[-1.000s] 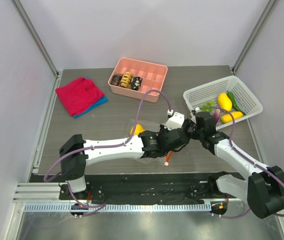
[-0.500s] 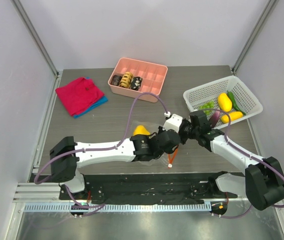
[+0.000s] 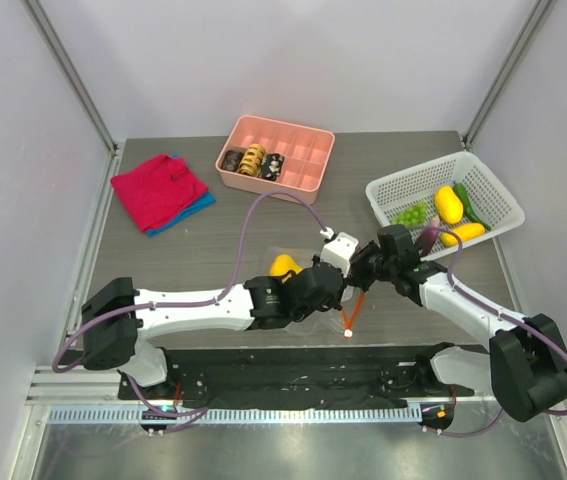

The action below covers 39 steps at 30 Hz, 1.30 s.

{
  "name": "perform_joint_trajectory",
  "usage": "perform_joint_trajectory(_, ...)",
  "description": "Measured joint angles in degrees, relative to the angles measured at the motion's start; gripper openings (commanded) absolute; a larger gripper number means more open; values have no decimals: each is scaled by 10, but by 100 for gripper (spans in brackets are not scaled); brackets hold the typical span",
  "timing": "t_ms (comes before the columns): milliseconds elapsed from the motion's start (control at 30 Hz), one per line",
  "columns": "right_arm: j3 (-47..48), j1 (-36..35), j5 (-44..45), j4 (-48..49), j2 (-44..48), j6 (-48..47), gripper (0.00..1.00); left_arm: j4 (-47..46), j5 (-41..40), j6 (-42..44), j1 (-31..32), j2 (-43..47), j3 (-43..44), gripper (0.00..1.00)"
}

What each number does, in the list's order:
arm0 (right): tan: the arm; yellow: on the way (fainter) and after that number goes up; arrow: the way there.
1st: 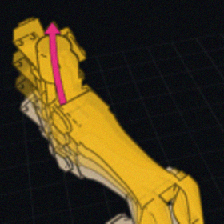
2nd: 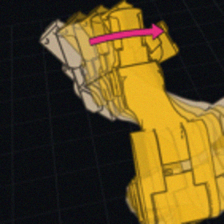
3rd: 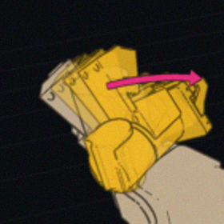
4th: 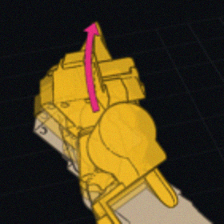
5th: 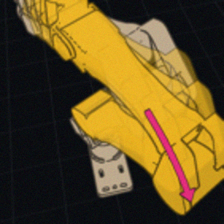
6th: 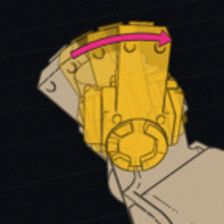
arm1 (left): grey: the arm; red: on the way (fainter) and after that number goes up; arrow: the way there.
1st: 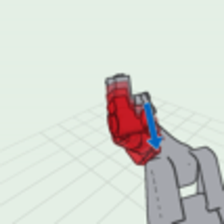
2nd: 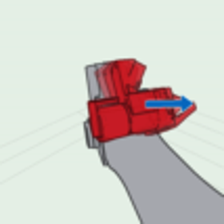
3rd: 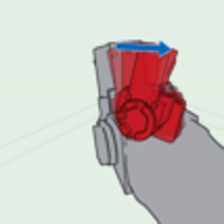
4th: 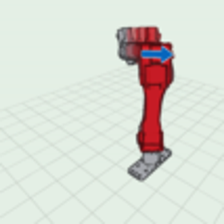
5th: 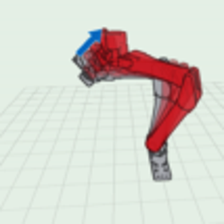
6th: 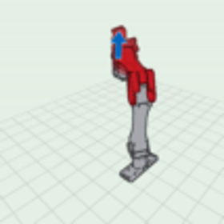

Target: Open the zip-top bag and remove the fake food

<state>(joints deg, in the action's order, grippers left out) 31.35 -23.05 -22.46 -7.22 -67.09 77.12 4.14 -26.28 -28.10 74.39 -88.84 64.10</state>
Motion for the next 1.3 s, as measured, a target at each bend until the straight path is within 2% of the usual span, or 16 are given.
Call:
perform_joint_trajectory(100, 0, -6, 15, -13, 0, -1, 1, -23, 16, 3, -1, 1, -6, 0)
perform_joint_trajectory(367, -34, -26, 35, 25, 24, -14, 1, -61, 45, 2, -2, 3, -6, 0)
perform_joint_trajectory(667, -79, -32, 21, 117, 21, -167, 1, -64, 50, 1, -2, 3, 0, 0)
perform_joint_trajectory(867, -87, -53, 21, 169, 5, -233, 20, -67, 59, -2, -2, 3, 13, 0)
perform_joint_trajectory(1033, -132, -75, 31, 244, 38, -257, 39, -68, 62, -4, -2, 3, 19, 0)
perform_joint_trajectory(1200, -174, -85, 39, 297, 55, -262, 44, -59, 62, -5, -2, -6, 37, 1)
perform_joint_trajectory(1233, -179, -86, 41, 304, 54, -263, 45, -56, 62, -7, -2, -13, 45, 6)
perform_joint_trajectory(1267, -184, -87, 42, 312, 52, -263, 45, -53, 61, -10, -2, -17, 50, 20)
perform_joint_trajectory(1300, -188, -87, 44, 321, 48, -263, 45, -47, 61, -13, -2, -23, 56, 28)
